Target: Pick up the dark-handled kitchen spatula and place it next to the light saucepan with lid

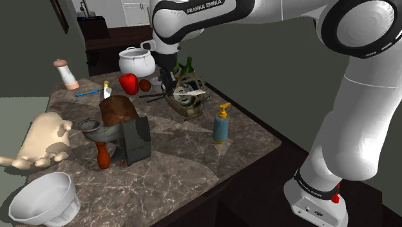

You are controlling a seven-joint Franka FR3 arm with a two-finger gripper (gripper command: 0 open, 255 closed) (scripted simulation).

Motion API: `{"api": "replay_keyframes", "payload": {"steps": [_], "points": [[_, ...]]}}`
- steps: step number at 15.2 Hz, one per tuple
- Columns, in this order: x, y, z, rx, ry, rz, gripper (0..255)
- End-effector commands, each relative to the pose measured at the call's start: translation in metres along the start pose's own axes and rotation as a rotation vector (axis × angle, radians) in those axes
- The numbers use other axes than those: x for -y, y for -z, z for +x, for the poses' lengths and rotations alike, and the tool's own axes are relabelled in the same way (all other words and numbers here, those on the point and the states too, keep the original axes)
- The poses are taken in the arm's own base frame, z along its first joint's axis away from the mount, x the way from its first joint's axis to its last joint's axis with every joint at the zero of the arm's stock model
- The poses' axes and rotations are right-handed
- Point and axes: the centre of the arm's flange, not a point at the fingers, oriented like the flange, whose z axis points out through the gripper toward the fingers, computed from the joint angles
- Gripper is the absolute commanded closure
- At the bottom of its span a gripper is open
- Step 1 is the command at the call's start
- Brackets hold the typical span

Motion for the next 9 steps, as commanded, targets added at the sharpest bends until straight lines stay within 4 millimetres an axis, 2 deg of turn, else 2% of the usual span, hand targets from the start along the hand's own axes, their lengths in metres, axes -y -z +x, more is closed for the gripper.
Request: {"api": "replay_keyframes", "payload": {"steps": [1, 9], "points": [[-0.024, 0.002, -0.016, 0.0, 0.001, 0.0, 255], [-0.111, 0.007, -0.075, 0.0, 0.001, 0.0, 255]]}}
